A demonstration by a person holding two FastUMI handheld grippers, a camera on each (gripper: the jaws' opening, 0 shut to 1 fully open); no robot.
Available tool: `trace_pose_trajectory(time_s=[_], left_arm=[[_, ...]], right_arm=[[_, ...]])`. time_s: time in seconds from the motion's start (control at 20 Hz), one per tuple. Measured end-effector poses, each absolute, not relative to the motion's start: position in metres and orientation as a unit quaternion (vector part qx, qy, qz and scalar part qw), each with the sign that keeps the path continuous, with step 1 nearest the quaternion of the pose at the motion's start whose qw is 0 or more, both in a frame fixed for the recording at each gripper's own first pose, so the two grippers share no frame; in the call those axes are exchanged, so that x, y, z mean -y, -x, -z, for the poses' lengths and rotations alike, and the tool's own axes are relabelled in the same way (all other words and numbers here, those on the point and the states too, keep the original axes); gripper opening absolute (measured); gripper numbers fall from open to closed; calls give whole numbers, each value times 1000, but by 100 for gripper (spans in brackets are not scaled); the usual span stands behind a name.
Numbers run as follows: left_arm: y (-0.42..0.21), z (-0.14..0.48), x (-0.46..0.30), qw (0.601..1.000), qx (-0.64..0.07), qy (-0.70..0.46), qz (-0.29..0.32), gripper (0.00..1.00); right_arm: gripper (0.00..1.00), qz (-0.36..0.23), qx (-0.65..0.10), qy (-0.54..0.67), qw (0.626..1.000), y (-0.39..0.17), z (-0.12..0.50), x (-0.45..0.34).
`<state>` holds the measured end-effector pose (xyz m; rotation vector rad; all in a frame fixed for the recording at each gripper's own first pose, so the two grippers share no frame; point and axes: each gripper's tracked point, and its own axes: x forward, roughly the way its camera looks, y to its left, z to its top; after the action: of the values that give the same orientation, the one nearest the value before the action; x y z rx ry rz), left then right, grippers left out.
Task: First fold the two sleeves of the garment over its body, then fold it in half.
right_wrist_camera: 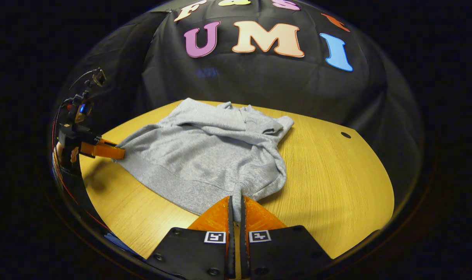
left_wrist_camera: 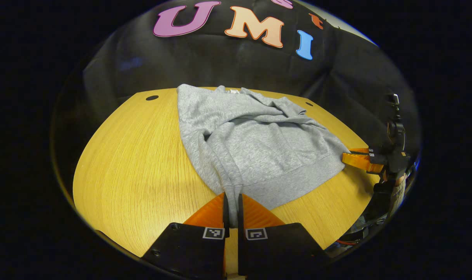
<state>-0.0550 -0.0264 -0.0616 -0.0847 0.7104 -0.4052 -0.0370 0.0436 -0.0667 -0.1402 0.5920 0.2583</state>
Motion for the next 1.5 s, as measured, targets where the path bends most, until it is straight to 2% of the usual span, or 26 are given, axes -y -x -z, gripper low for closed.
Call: trace_pose_trajectory(time_s=[0.05,0.6,1.0,1.25,1.5], left_arm=[[49,50,28,921,-332,43,201,5],[-37,-42,45,946,-232,33,224,5],[-122,-67,43,966,-175,39,188,4],[-175,-81,50,980,-124,35,150,4],[-224,-69,61,972,-134,139,130,4]], right_arm=[[7,-130,-286,63,947,32,59,-46],[7,-136,-221,91,961,-49,-21,-58],[7,-107,-187,39,976,-142,-66,-48],[7,-97,-174,29,980,-195,-74,-50],[7,-86,-165,5,982,-240,-63,-46]])
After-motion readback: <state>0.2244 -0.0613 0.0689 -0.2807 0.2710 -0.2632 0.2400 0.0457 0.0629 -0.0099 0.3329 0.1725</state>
